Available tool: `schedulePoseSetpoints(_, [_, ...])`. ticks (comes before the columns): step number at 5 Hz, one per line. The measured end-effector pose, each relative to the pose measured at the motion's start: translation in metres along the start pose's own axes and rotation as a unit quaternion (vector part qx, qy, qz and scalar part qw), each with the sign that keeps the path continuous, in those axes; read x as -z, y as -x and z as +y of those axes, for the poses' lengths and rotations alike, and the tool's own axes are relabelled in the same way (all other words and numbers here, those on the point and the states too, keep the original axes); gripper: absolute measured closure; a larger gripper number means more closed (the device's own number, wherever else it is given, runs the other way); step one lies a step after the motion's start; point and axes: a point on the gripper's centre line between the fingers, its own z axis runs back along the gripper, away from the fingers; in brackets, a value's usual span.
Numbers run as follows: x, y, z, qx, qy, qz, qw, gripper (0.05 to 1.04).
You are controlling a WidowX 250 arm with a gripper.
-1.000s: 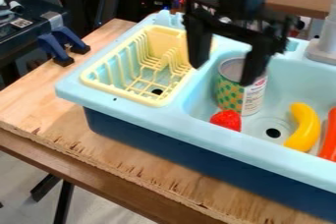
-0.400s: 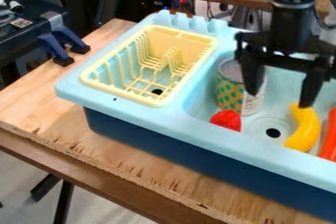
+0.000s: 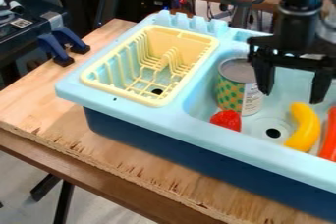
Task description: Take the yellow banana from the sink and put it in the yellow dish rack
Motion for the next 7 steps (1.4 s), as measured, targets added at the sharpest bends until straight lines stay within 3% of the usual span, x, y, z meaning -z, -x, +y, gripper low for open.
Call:
schedulePoseSetpoints(1, [0.017,-0.001,-0.005,-0.013,-0.003,0.005,0.9999,0.075])
schedulePoseSetpoints(3, [0.03,0.002,-0.013,-0.05,-0.001,-0.012,0.9987,0.075])
schedulePoseSetpoints(6, [0.054,0.006,-0.016,-0.059,-0.012,0.001,0.9982,0.075])
schedulePoseSetpoints(7, [0.065,0.007,-0.02,-0.058,-0.031,0.011,0.9978,0.133])
